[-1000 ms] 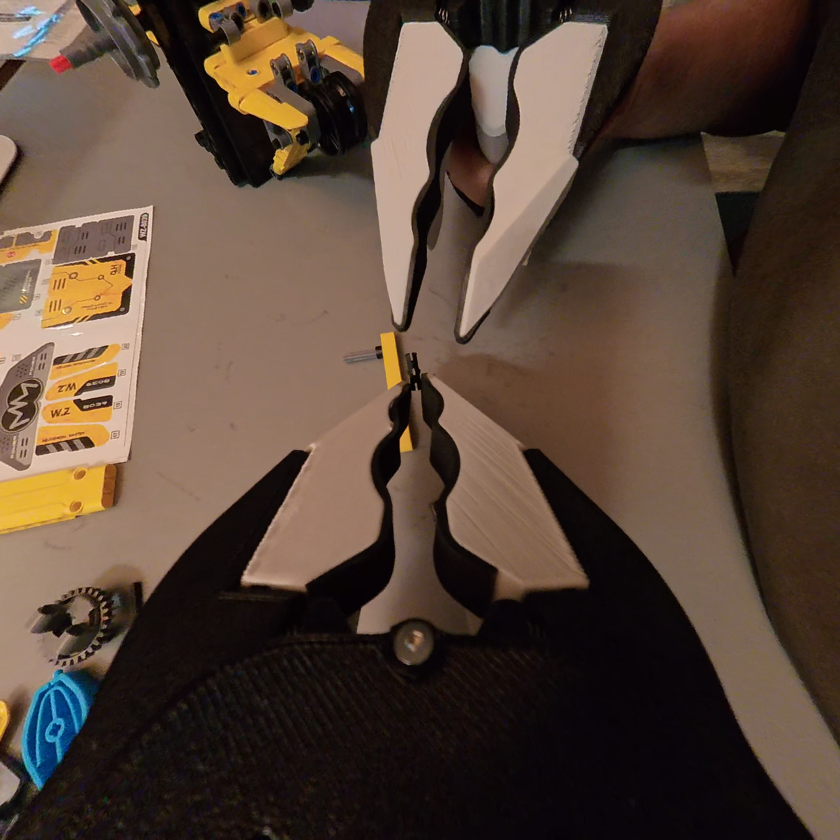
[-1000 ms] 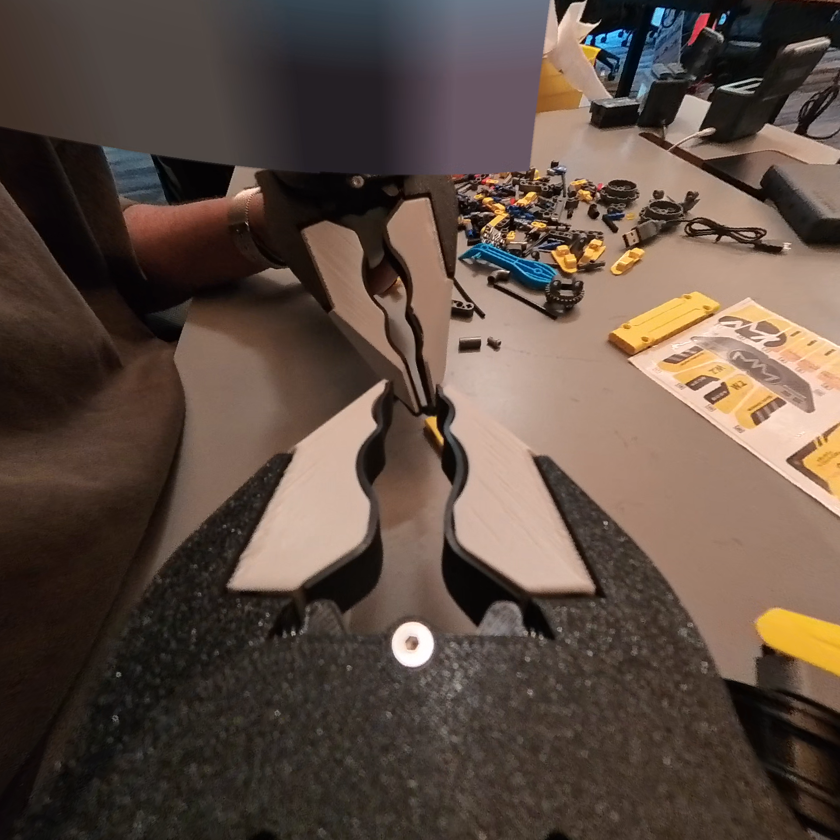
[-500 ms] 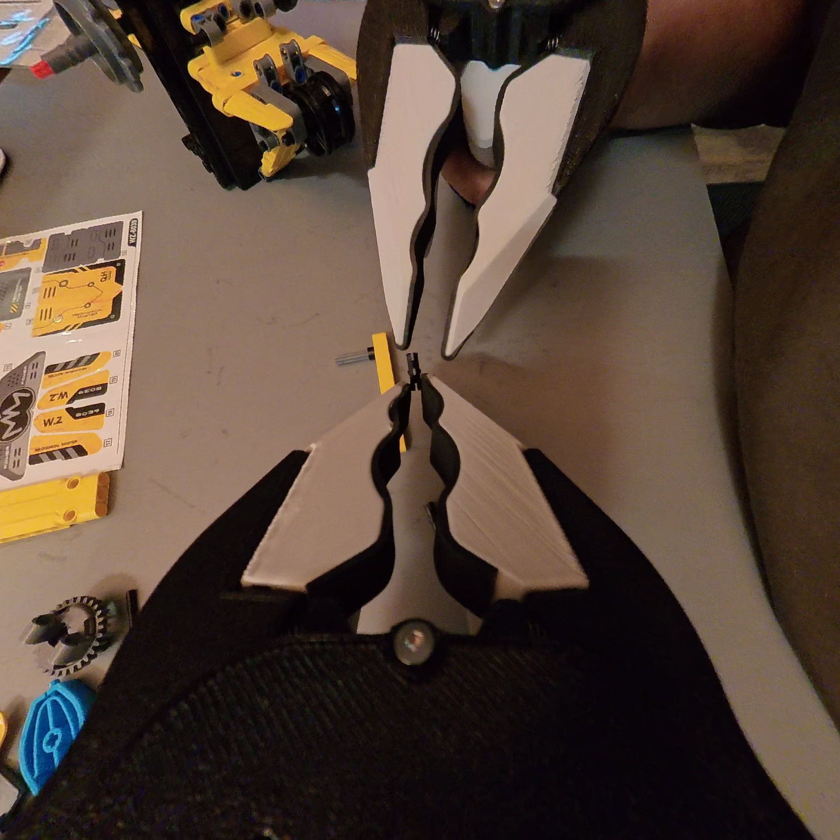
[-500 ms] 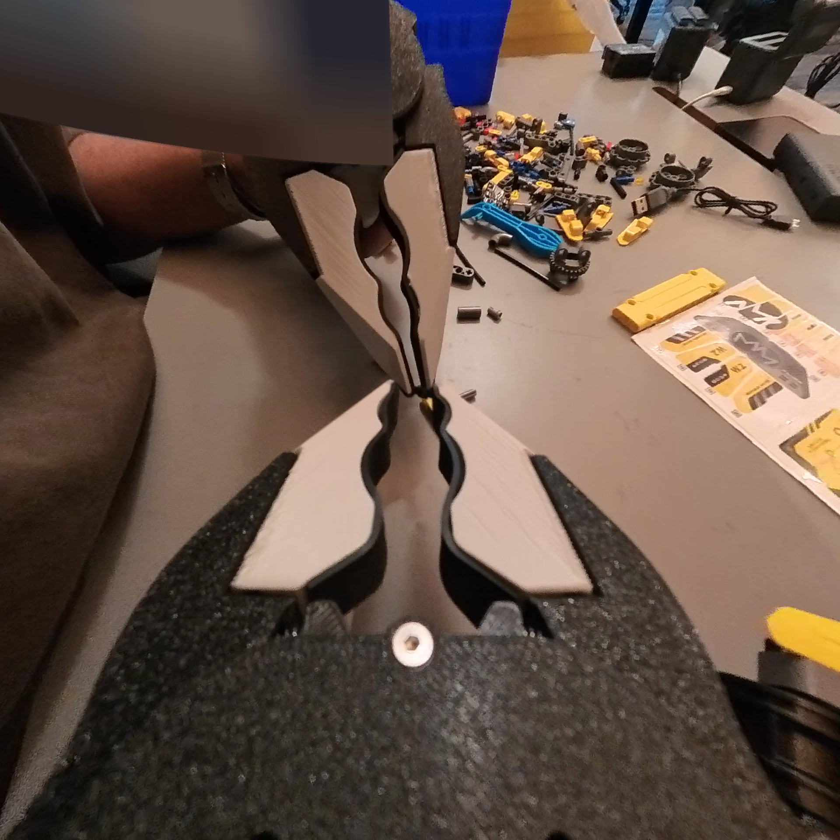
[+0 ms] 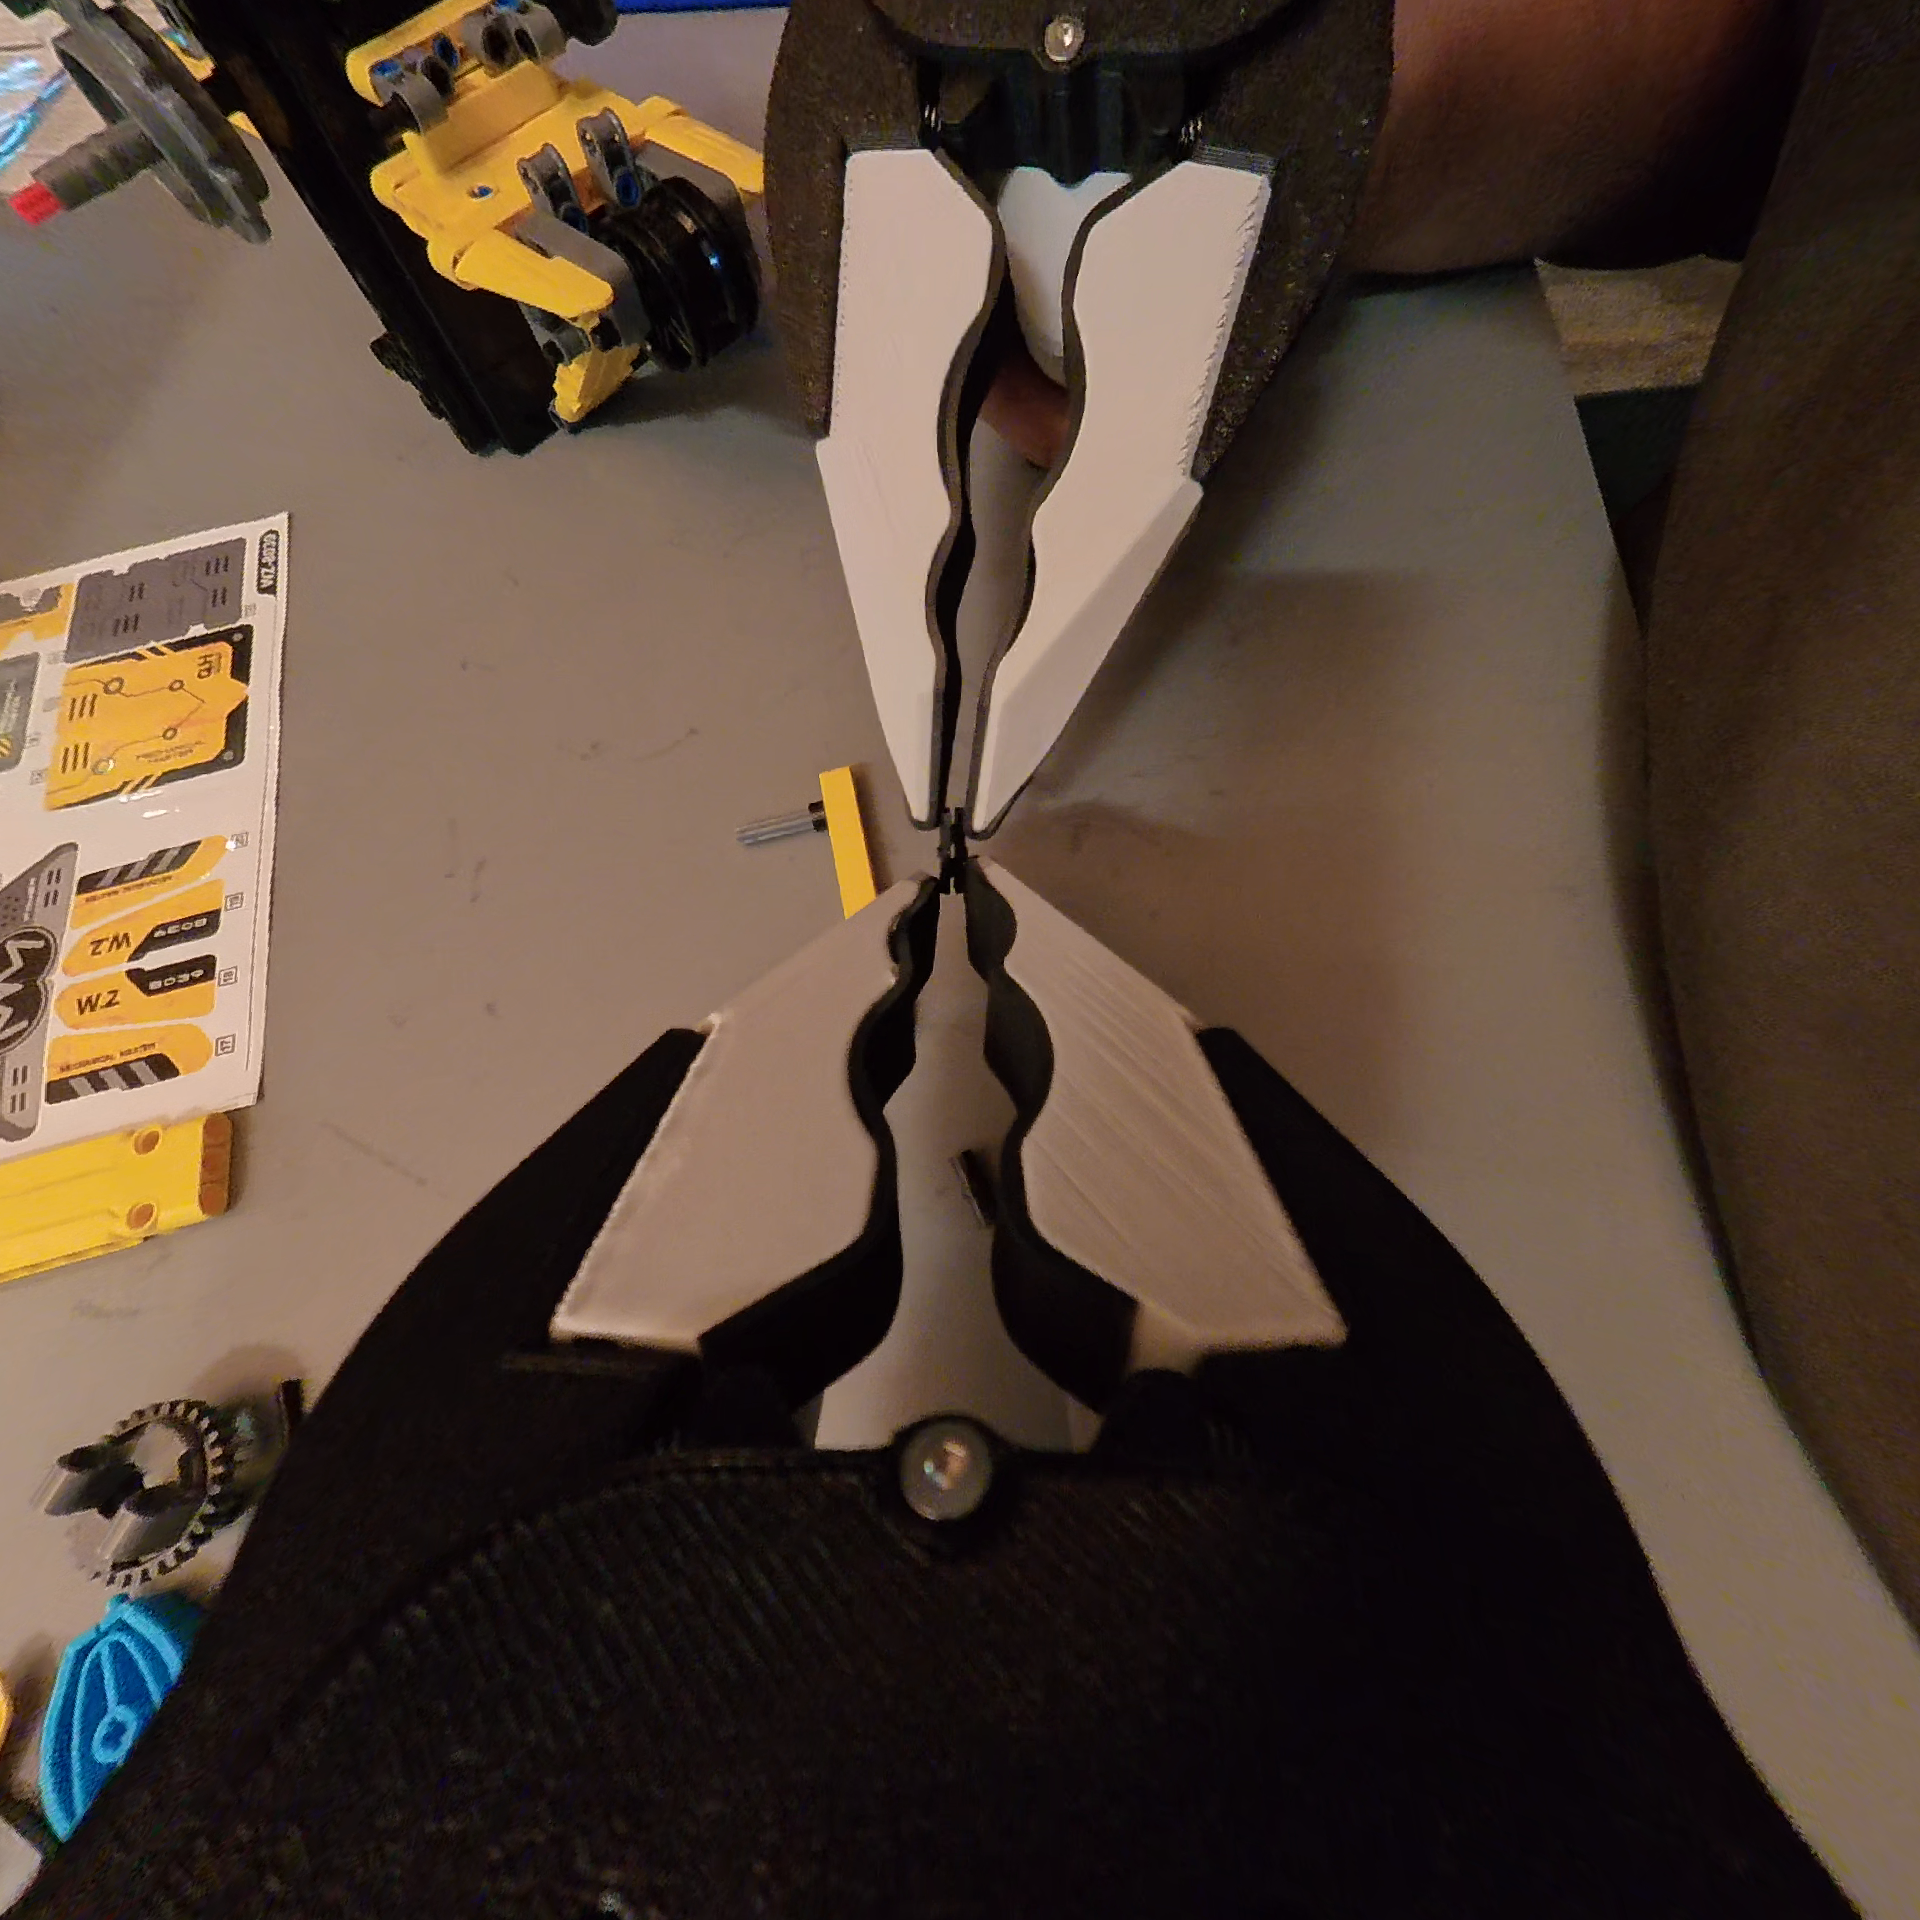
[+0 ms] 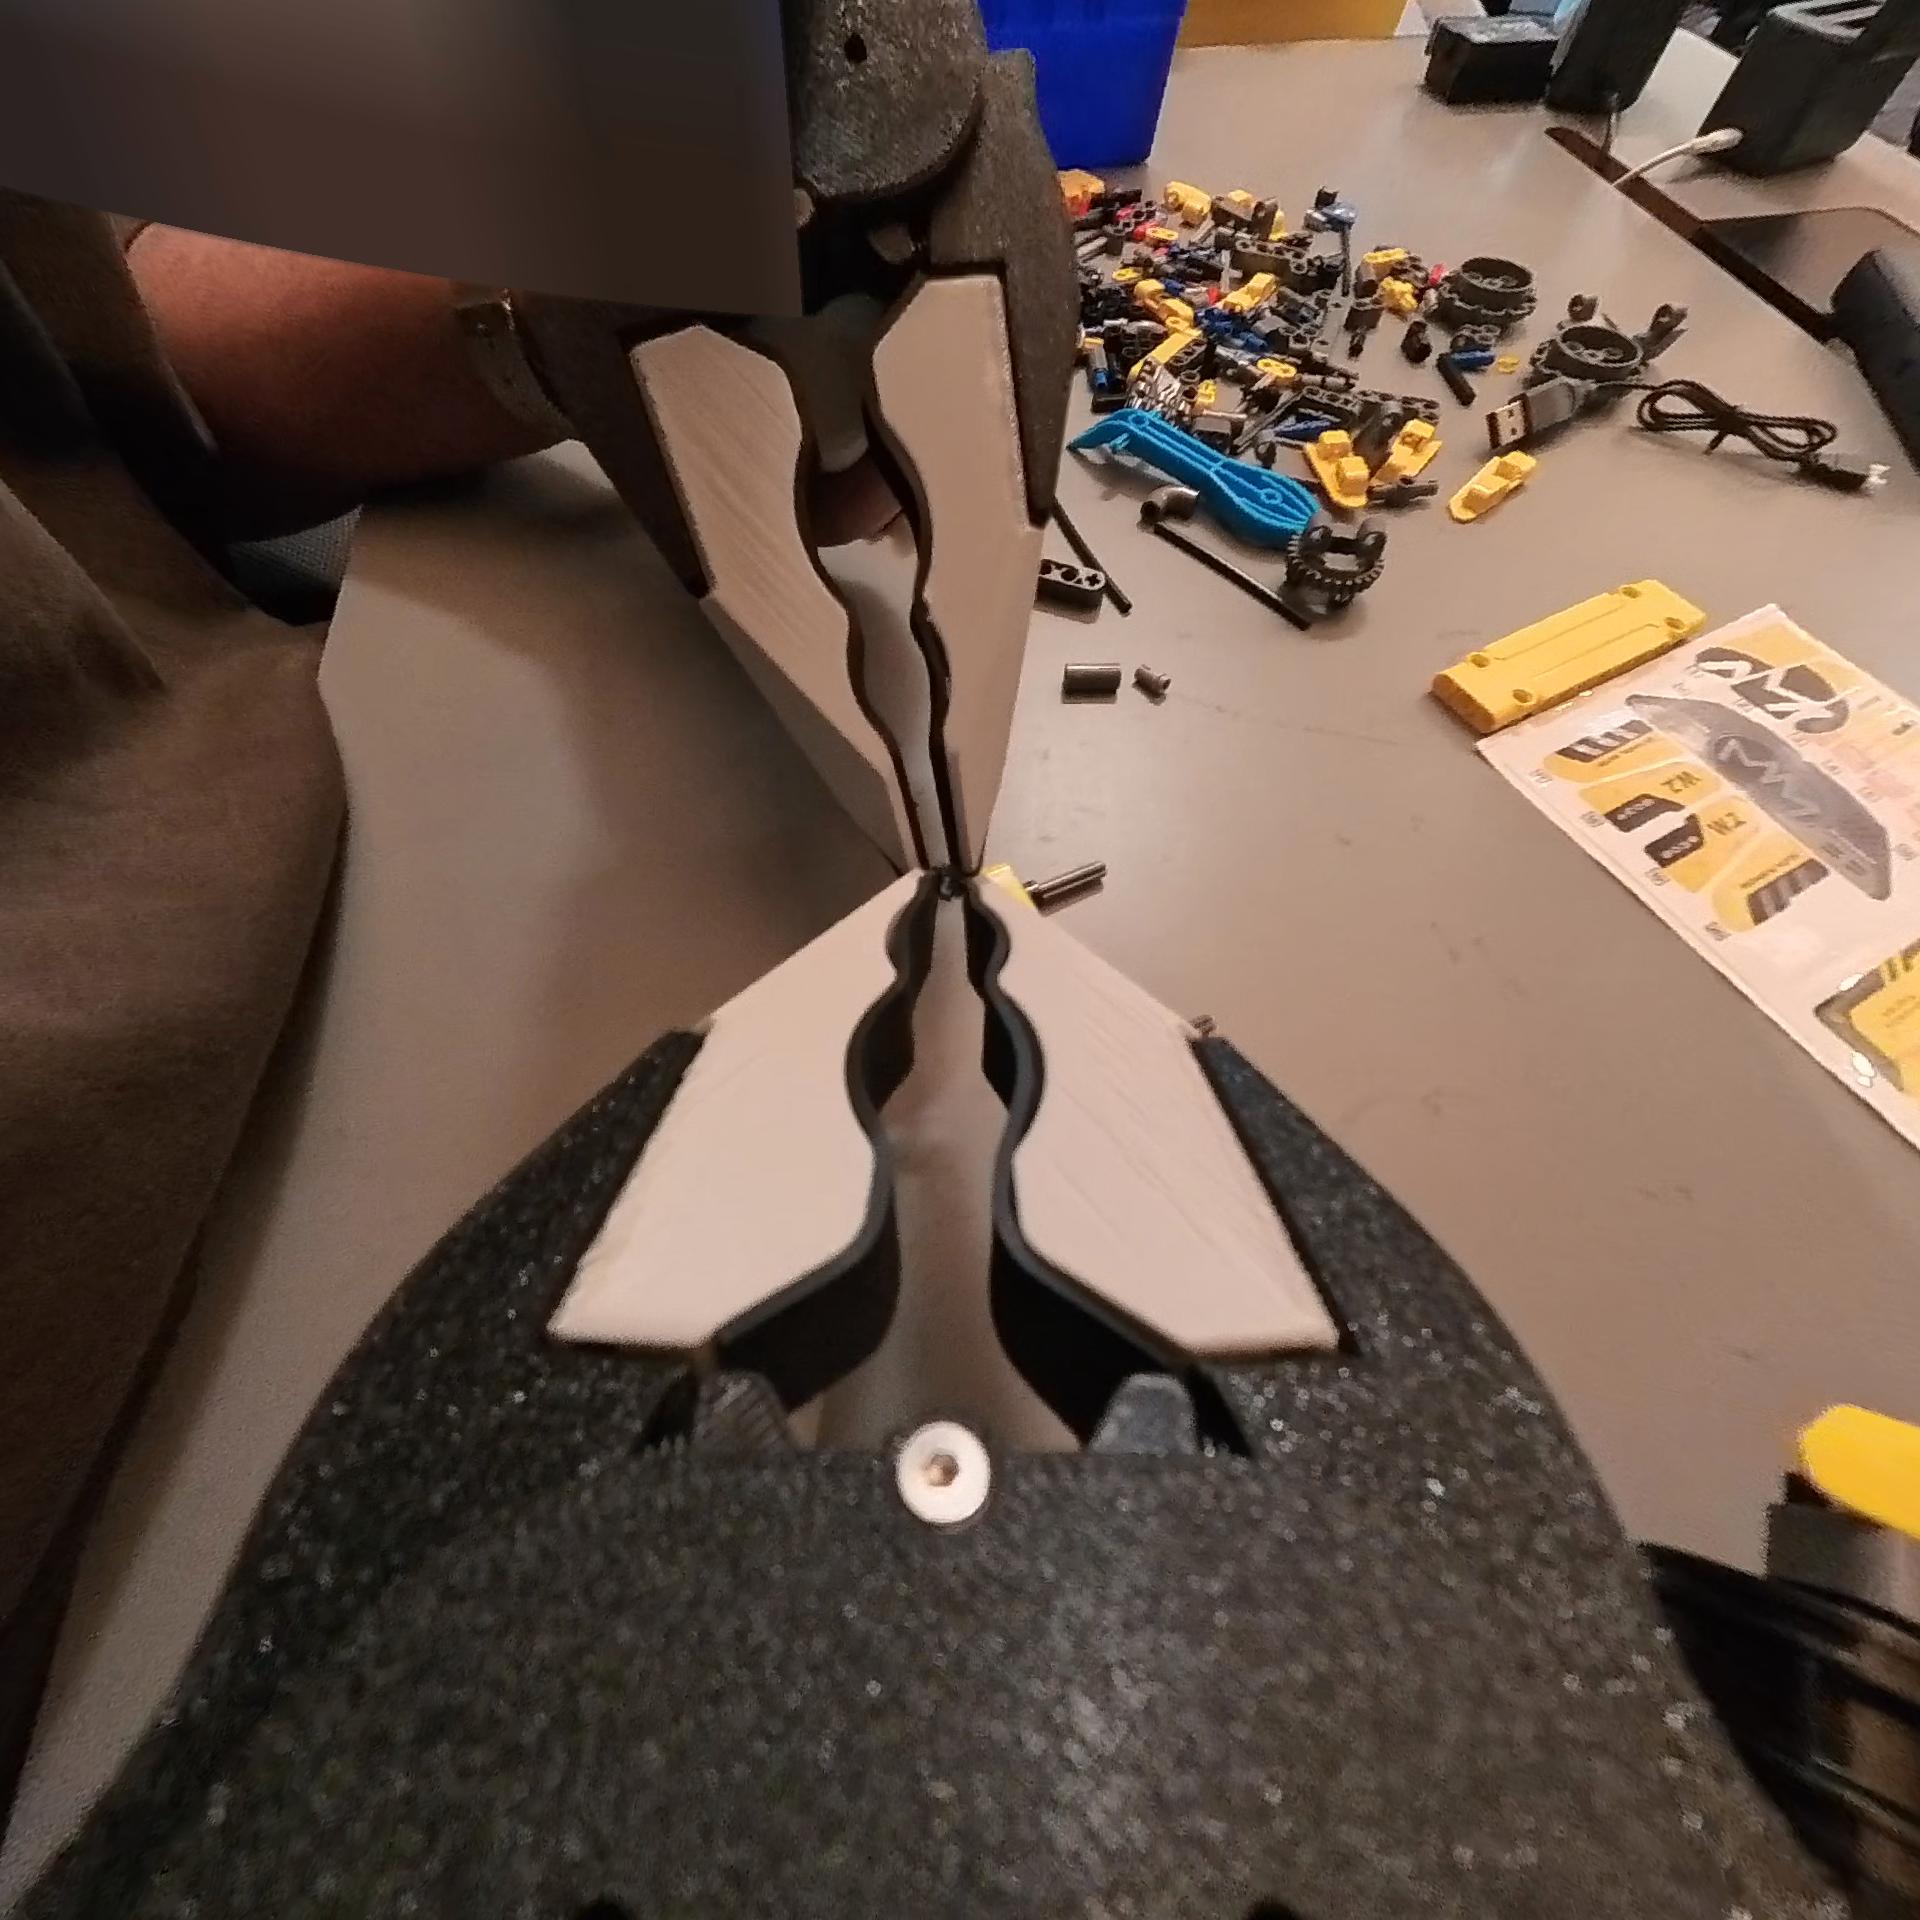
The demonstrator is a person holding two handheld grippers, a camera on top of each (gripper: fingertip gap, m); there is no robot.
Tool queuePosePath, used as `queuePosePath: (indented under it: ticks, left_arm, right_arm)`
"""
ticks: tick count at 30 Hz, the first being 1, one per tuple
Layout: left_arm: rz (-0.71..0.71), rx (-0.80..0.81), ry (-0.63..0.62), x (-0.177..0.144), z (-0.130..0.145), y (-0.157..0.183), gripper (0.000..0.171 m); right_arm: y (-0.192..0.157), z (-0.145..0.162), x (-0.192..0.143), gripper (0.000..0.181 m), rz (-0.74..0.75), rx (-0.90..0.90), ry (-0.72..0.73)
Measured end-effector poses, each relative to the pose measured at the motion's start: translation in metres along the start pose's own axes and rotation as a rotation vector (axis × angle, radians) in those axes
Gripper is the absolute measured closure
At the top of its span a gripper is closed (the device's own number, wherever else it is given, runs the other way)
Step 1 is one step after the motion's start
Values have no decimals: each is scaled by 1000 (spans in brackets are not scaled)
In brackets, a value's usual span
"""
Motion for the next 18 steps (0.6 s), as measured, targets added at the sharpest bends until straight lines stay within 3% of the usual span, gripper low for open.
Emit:
queuePosePath:
  ticks: [2,5,10,18]
  left_arm:
    - [-15,-7,7,1,-1,-3,164]
    - [-67,-50,19,-1,-1,-13,145]
    - [-30,-176,55,4,-5,-18,145]
    - [-107,-182,-110,29,11,-22,145]
  right_arm:
    - [2,3,-1,177,11,-7,-16]
    - [8,7,-4,177,48,-4,-40]
    - [14,22,-9,177,226,-157,-157]
    - [11,46,-8,176,506,-450,-330]
Point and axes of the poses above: each gripper's, where its closed fingertips meet, x out along the fingers, z out of its underside, y = z × x across the jaws, the point moved 2 cm from there along -x, back along the fingers, and after that the axes turned 8 degrees about z, right-handed, at the moved point
